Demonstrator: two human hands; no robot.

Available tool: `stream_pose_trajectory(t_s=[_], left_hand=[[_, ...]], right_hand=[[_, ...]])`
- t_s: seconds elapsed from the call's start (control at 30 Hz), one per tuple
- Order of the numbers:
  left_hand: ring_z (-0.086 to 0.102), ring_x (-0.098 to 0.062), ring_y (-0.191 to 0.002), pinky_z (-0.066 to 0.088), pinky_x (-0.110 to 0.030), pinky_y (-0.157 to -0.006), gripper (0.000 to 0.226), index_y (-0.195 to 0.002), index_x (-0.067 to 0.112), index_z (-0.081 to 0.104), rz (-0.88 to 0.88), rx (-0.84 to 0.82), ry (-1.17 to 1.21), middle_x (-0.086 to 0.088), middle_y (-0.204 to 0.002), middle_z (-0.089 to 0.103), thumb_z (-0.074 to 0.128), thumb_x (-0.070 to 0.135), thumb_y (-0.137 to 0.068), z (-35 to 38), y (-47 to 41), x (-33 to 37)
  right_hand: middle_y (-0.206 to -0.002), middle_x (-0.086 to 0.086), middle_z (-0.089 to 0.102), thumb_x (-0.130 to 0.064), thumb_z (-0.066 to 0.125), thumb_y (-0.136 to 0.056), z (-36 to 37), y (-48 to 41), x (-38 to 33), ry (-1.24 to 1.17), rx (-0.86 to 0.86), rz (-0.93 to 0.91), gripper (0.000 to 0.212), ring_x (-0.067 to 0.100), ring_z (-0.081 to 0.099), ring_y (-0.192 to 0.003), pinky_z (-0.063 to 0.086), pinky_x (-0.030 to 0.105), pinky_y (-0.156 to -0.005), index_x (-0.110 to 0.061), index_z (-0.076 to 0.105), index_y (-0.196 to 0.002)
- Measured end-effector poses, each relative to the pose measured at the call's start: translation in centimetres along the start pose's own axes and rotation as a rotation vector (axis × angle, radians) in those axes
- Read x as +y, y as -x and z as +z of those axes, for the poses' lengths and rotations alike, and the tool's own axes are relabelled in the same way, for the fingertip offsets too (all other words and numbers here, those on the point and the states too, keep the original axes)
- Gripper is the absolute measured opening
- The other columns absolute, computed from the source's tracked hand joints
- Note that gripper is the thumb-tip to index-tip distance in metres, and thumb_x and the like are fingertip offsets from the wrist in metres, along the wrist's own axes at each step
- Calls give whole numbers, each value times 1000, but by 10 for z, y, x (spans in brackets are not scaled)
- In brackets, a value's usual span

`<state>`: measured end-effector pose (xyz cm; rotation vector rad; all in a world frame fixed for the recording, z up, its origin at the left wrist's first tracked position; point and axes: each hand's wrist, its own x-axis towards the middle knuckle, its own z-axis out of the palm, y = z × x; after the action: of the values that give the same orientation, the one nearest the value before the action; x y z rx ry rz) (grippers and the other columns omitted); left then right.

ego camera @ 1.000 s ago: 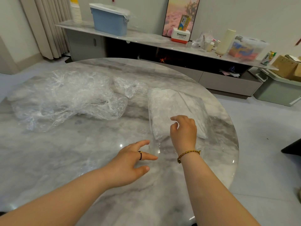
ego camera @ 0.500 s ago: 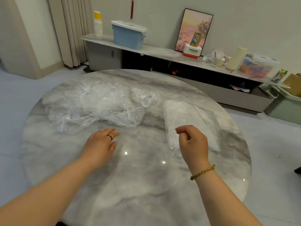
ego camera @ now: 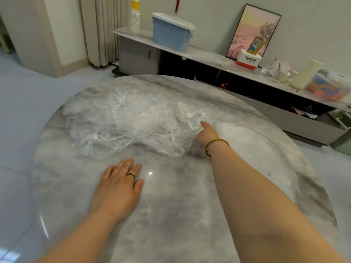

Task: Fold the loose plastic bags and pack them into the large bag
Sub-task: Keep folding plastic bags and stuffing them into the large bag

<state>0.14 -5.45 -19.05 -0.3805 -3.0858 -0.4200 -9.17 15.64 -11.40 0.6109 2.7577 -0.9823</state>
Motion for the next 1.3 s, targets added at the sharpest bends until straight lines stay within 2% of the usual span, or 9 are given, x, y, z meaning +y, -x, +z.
stream_pose_trajectory(t_s=[0.1, 0.17, 0.27, 0.37, 0.63, 0.83, 0.97, 1.07, 1.3], left_hand=[[15, -10, -142, -3, -25, -108, 95, -144, 25, 27, -15, 4, -11, 3, -154, 19, -15, 50, -63, 1, -1, 0], [53, -17, -121, 17, -28, -99, 70, -120, 18, 62, -16, -22, -28, -5, -131, 55, 13, 44, -77, 0, -2, -2], [67, -20, -97, 28, -31, -90, 48, -97, 15, 73, 27, -51, -26, -5, -104, 70, 35, 36, -77, 6, -4, -8], [67, -20, -99, 29, -32, -90, 48, -99, 16, 73, 34, 8, -51, -4, -105, 70, 36, 36, -78, 11, -2, -9], [66, -18, -101, 27, -30, -91, 50, -100, 17, 73, 29, -38, -66, -4, -108, 69, 33, 38, -78, 12, -5, -10], [0, -4, -142, -7, -23, -112, 101, -146, 29, 19, -22, -76, 67, 10, -155, 8, -20, 55, -57, 1, -2, -5], [34, -9, -132, 16, -21, -109, 51, -136, 19, 42, -218, -59, 727, 3, -143, 41, 24, 48, -97, -21, 4, 7], [48, -11, -115, 28, -24, -99, 36, -114, 23, 51, -328, -213, 1264, 0, -128, 54, 30, 43, -94, -43, 16, 21], [59, -22, -92, 42, -35, -90, 47, -131, 6, 40, -502, -367, 1490, -6, -104, 59, 48, 30, -91, -52, 38, 15]], right_hand=[[-68, 2, 33, 3, 24, -96, 5, -20, -4, 13, -40, 40, 60, 12, 30, -55, 27, 19, -50, -21, 6, -149], [-82, 3, 41, 5, 23, -96, 9, -36, -5, 2, -64, 30, 60, 12, 32, -59, 30, 19, -54, -15, 3, -149], [-132, 11, 42, 3, 27, -95, 15, -57, -5, -1, -38, 39, 56, 26, 49, -108, 42, 25, -88, -11, 14, -147], [-149, 13, 26, 0, 26, -95, 18, -68, -3, 106, -29, 81, 51, 33, 24, -136, 28, 37, -110, -10, 24, -145], [-147, 11, 25, -1, 30, -95, 6, -45, -15, -346, 266, -67, 47, 25, 46, -120, 36, 17, -86, -15, 40, -139], [-125, 0, 56, -4, 42, -94, -4, 42, -19, -626, 299, -299, 34, 5, 48, -112, 33, 6, -85, -7, 55, -125], [-104, -7, 60, 6, 47, -90, 7, 110, 4, -675, 124, -432, 35, -7, 55, -86, 44, 4, -81, -19, 59, -112], [-99, -12, 60, 13, 47, -87, 17, 155, 31, -628, -81, -445, 47, -15, 56, -77, 44, 4, -77, -33, 55, -97], [-105, -1, 51, 4, 45, -90, 45, 210, 67, -247, -416, -364, 47, 0, 48, -80, 38, 4, -72, -23, 48, -128]])
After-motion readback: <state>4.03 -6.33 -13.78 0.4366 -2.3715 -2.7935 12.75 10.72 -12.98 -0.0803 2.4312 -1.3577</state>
